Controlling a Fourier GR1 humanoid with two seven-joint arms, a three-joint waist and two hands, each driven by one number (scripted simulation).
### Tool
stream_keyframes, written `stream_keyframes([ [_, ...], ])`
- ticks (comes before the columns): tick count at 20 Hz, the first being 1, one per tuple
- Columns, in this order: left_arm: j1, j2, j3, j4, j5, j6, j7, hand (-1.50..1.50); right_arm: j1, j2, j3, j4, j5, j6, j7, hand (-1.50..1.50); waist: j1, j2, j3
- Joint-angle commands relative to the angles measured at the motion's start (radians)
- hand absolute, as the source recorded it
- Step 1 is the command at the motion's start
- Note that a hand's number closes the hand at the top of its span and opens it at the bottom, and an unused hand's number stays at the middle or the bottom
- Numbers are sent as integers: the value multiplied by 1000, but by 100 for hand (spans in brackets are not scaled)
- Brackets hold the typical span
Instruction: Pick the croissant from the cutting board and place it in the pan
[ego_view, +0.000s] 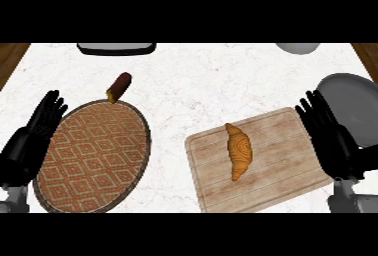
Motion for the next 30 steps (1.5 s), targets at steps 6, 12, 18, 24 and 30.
stream_keyframes([
  [6, -113, -86, -2, 1, 19, 106, 147, 0, -417, -92, 136, -49, 63, 209, 40, 150, 65, -7, 0],
  [12, -93, -132, -20, -15, 16, 172, 225, 0, -201, -368, 151, -133, 432, 209, -158, -150, -21, -20, 1],
  [18, -123, -111, 1, -37, 19, 163, 292, 0, -193, -485, 134, -140, 567, 255, -185, -150, 0, -16, 0],
  [24, -156, -189, -24, 75, -35, 175, 232, 0, -387, -486, 184, -167, 608, 379, -45, -150, 7, -12, -1],
  [30, -150, -186, -59, -23, -59, 188, 291, 0, -550, -441, 382, -123, 798, 468, 129, -150, 35, -12, -2],
])
